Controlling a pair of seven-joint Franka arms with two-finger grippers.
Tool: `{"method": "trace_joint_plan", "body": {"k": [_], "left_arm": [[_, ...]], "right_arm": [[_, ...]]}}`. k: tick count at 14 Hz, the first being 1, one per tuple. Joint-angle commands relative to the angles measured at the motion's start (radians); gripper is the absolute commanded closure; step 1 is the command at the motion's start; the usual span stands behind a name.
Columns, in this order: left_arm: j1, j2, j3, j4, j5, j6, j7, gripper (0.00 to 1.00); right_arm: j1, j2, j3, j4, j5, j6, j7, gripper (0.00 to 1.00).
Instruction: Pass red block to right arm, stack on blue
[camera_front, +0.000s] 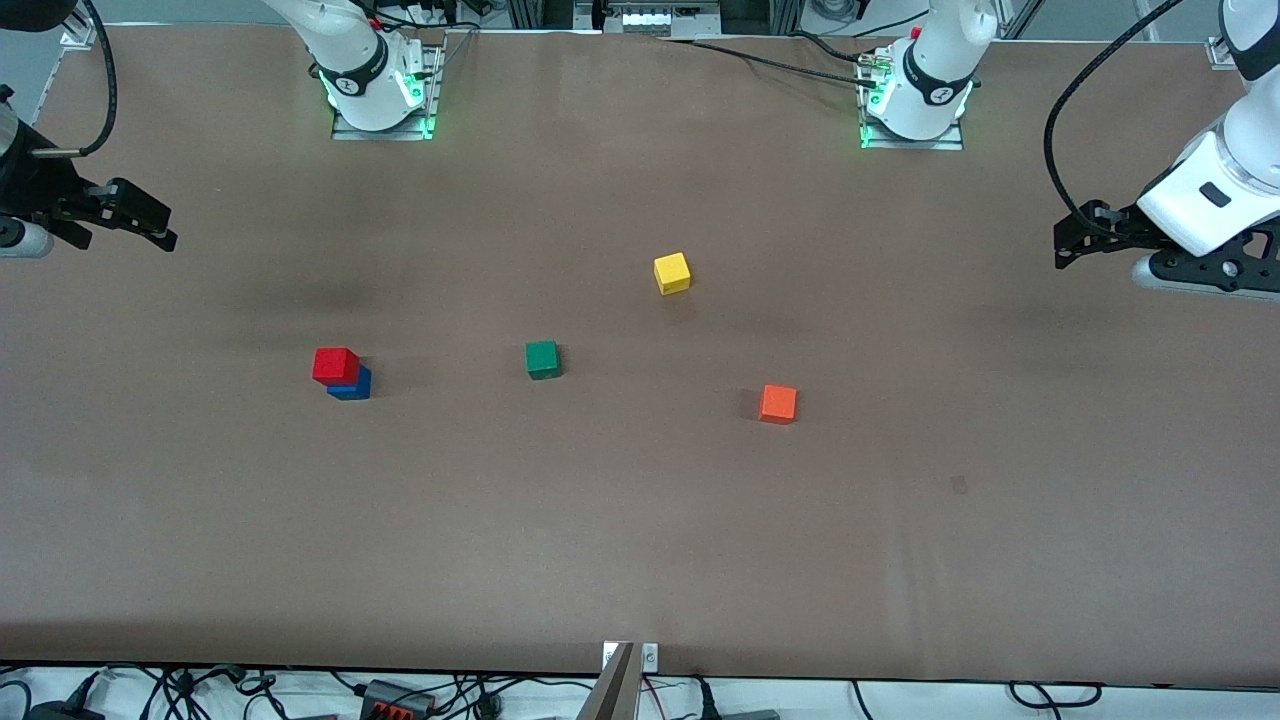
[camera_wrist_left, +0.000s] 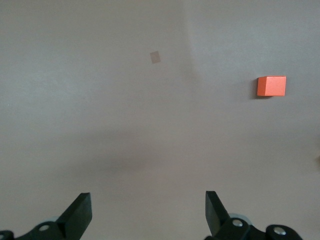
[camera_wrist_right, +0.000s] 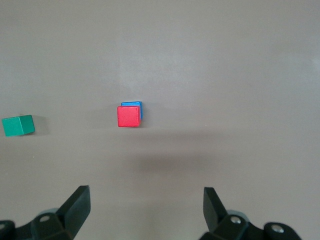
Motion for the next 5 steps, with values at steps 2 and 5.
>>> {"method": "trace_joint_plan", "body": {"k": [2,5], "left_arm": [[0.003,-0.004,0.003,0.016,-0.029,-0.019,0.026,0.00],[0.003,-0.004,0.003,0.016,-0.029,-0.019,0.026,0.00]], "right_arm": [[0.001,-0.013,-0.002,-0.014,-0.004,0.000,-0.018,0.00],[0.001,-0.013,-0.002,-0.014,-0.004,-0.003,-0.018,0.00]]}}
